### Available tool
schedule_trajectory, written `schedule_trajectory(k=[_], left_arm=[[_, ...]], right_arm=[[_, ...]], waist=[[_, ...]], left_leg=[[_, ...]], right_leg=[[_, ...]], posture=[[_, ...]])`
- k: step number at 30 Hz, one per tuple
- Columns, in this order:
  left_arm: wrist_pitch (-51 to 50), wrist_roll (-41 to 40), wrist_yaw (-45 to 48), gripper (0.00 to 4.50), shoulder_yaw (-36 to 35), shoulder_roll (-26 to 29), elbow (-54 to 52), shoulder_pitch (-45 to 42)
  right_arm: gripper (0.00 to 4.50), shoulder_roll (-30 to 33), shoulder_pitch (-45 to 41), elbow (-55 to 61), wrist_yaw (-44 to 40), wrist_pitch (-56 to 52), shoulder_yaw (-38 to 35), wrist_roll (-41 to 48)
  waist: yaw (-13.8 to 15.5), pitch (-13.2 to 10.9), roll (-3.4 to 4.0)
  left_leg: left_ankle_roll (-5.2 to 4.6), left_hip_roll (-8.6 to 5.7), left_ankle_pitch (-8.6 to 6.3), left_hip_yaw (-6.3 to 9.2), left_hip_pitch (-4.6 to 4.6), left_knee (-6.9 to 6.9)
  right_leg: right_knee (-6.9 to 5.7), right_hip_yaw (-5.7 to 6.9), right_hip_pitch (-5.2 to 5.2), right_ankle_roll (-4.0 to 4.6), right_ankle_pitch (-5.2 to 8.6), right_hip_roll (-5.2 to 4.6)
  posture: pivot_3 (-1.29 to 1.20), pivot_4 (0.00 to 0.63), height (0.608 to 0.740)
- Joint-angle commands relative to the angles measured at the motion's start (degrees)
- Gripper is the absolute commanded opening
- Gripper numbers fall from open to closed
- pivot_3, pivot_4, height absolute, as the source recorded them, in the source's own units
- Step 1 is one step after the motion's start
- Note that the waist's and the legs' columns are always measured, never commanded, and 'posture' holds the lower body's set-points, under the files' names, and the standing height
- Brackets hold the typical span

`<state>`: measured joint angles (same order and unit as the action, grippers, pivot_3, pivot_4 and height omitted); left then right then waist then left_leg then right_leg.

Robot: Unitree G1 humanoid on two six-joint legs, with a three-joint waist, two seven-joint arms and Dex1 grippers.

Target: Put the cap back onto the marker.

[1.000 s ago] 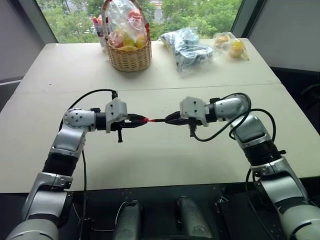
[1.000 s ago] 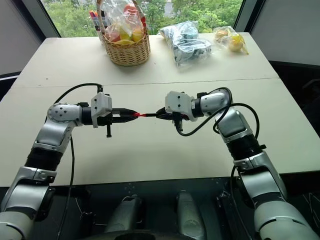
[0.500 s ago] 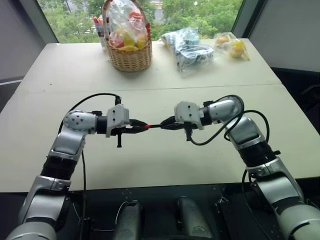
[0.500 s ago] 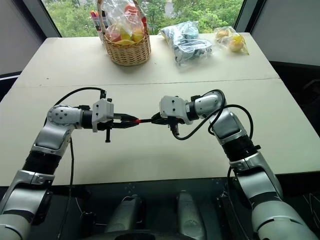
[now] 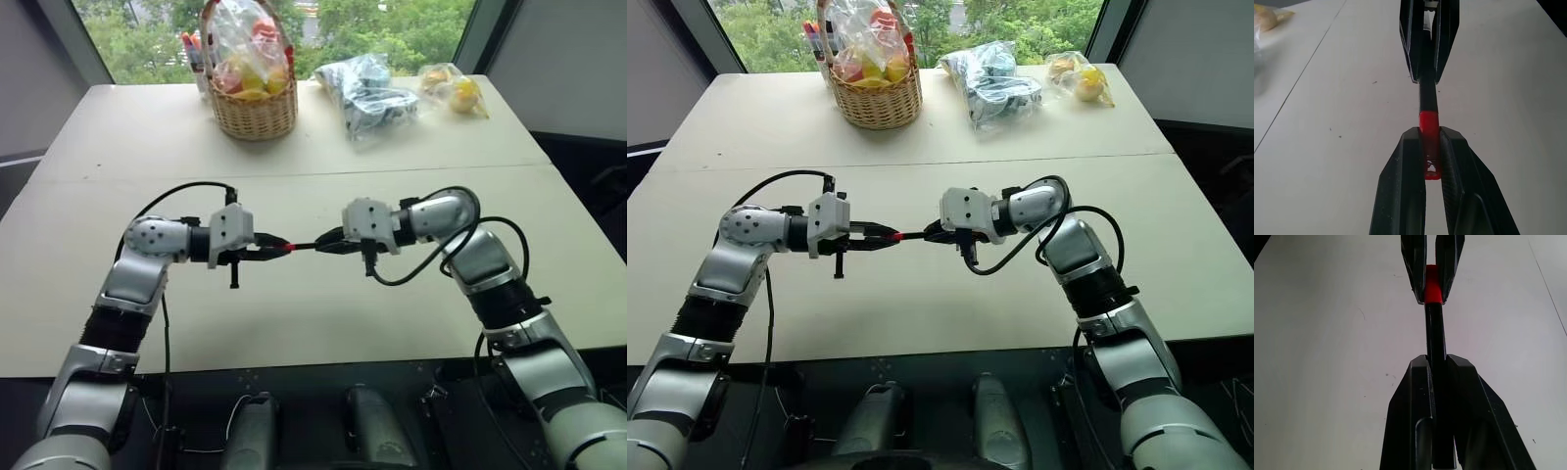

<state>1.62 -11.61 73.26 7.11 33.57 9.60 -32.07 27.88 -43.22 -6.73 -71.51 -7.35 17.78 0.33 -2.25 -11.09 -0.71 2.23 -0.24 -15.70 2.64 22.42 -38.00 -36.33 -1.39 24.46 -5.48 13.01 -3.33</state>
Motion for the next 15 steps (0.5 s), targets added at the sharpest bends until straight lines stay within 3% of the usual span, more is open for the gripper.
schedule_trajectory(k=[1,15], left_arm=[[1.13,-0.76,0.23,0.00,1.89,-1.96,-3.14,-2.04],[-1.22,2.07,-2.72,0.00,0.97,-0.90,-3.62,-1.38]], right_arm=[[0.04,-3.23,-1.03,4.91,-0.23,1.96,2.83,1.44],[0.04,-1.65,-1.14,1.95,-0.05,4.46,1.78,-0.47]], waist=[[0.00,0.00,0.00],[0.03,0.00,0.00]], left_leg=[[0.00,0.00,0.00,0.00,0.00,0.00],[0.00,0.00,0.00,0.00,0.00,0.00]], right_leg=[[0.00,0.00,0.00,0.00,0.00,0.00],[0.00,0.00,0.00,0.00,0.00,0.00]], posture=[[0.00,0.150,0.740],[0.00,0.150,0.740]])
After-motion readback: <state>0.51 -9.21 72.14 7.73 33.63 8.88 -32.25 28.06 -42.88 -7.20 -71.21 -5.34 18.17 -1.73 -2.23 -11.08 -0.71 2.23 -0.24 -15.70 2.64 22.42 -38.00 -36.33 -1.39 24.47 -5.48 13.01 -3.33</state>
